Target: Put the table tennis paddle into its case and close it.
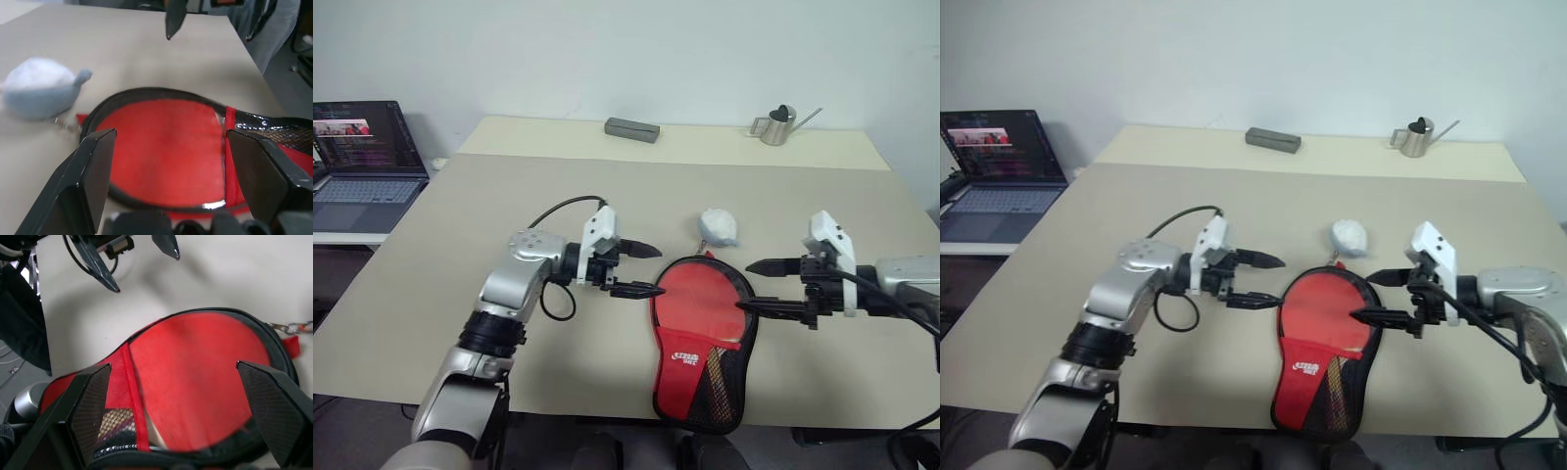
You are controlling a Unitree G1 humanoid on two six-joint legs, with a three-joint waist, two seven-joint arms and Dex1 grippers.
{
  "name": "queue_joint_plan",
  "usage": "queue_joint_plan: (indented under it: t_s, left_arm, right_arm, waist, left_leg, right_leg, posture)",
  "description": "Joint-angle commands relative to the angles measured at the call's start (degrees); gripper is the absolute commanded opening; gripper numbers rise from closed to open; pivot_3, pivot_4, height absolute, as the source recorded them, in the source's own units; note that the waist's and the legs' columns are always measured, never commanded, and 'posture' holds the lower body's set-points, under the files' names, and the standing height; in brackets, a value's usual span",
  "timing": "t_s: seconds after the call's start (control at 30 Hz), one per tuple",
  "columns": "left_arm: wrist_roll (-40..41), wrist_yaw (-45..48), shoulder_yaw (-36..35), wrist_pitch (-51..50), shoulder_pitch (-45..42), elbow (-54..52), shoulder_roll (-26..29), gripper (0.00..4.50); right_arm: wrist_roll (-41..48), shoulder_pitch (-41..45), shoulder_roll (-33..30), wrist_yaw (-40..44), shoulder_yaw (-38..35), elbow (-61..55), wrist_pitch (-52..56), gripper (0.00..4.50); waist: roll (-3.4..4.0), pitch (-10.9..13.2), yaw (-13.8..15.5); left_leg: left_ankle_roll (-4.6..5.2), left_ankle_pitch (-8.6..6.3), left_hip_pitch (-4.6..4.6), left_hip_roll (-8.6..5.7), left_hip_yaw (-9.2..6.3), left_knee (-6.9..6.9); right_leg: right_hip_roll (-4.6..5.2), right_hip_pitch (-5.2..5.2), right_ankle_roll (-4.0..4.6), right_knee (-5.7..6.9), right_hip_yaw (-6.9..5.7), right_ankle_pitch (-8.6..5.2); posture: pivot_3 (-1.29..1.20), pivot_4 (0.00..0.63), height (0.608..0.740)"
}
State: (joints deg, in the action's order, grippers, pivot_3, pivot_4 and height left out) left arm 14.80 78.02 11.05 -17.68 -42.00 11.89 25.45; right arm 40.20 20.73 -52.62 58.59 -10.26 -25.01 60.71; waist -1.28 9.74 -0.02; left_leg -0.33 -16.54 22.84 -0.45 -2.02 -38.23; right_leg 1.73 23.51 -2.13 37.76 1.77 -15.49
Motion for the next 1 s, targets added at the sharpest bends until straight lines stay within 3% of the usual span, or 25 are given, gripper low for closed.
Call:
queue_joint_plan:
  t_s: [0.03,0.5,0.73,0.87,1.0]
  left_arm:
    - [-1.6,-1.5,3.0,2.8,-1.9,0.9,-3.1,3.90]
    - [-7.6,-4.9,10.6,4.6,-3.5,5.9,-9.7,3.90]
    - [-11.7,-10.1,11.9,7.0,-2.5,13.3,-13.5,3.90]
    - [-11.6,-11.2,11.4,7.0,-1.4,15.9,-14.9,3.90]
    - [-12.1,-12.0,11.7,7.8,0.8,15.8,-15.1,3.90]
  right_arm:
    - [2.2,-0.5,-1.6,-0.7,-3.1,-1.6,0.0,4.50]
    - [4.2,0.4,-3.2,-5.6,-5.0,0.3,0.1,4.50]
    - [2.6,6.0,-2.4,-8.2,-2.6,5.1,-1.8,4.50]
    - [-0.7,11.8,1.3,-13.2,-0.1,10.4,-3.0,4.50]
    - [-6.6,20.9,9.2,-19.0,5.6,19.3,-5.6,4.50]
  waist:
    - [0.00,0.0,0.0]
    - [-0.01,0.0,-0.1]
    - [-0.01,0.0,-0.1]
    - [0.01,0.0,-0.3]
    - [0.10,-0.1,-0.3]
  left_leg:
    - [0.00,0.00,-0.01,0.00,0.02,-0.01]
    - [0.05,-0.01,0.00,0.06,0.05,-0.58]
    - [0.05,-0.01,-0.02,0.08,0.07,-0.62]
    - [0.05,-0.01,-0.04,0.10,0.11,-0.61]
    - [0.06,-0.01,-0.14,0.13,0.22,-0.63]
  right_leg:
    - [-0.05,0.00,0.00,0.02,0.02,0.00]
    - [-0.29,-0.11,-0.07,0.30,0.12,0.05]
    - [-0.33,-0.12,-0.09,0.31,0.17,0.09]
    - [-0.34,-0.11,-0.07,0.32,0.21,0.10]
    - [-0.34,-0.15,-0.03,0.36,0.32,0.20]
  posture:
    - [0.00,0.150,0.740]
    - [0.00,0.150,0.740]
    - [0.00,0.150,0.740]
    - [0.00,0.150,0.740]
    - [0.00,0.150,0.740]
